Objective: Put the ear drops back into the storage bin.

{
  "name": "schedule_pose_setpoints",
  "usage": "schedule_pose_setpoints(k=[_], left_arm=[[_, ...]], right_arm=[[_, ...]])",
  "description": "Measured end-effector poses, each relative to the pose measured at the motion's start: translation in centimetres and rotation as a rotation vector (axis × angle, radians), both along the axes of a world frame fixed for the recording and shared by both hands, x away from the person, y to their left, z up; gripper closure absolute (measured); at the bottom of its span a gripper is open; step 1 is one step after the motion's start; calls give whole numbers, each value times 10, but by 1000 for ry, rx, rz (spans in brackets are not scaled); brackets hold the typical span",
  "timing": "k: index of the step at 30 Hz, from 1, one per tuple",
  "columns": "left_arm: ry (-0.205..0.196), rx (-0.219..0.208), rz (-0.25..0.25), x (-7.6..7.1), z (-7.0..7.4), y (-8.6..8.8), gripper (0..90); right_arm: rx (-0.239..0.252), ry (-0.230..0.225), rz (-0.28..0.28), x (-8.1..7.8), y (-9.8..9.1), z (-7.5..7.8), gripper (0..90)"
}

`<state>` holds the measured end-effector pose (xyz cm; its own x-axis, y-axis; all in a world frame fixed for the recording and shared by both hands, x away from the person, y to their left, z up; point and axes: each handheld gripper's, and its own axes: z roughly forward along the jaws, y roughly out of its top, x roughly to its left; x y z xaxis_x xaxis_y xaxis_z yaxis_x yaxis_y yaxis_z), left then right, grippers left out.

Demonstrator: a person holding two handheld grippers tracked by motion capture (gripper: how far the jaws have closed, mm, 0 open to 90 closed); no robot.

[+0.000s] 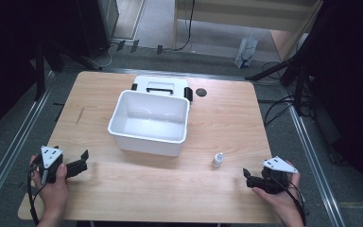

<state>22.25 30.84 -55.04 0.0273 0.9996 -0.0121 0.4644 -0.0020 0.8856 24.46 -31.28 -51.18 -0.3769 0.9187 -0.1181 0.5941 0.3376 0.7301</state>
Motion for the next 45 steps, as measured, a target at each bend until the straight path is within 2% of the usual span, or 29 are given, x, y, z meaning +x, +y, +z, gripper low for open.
schedule_pose_setpoints(k=[7,13,14,15,17,26,37,41,45], left_arm=[[1,-5,0,0,0,0,5],[1,-3,1,0,0,0,5],[1,-3,1,0,0,0,5],[2,-1,0,0,0,0,5],[2,0,0,0,0,0,5],[2,0,-1,0,0,0,5],[2,-1,-2,0,0,0,5],[3,-2,-3,0,0,0,5],[4,-3,-3,0,0,0,5]], right_arm=[[-117,85,52,10,9,16,129],[-228,179,125,17,20,23,132],[-228,179,125,17,20,23,132],[-258,214,154,21,24,26,133],[-280,229,175,23,28,28,139],[-402,397,292,38,50,37,164],[-496,537,396,46,76,44,212],[-522,541,411,51,85,47,248],[-516,547,436,55,93,51,267]])
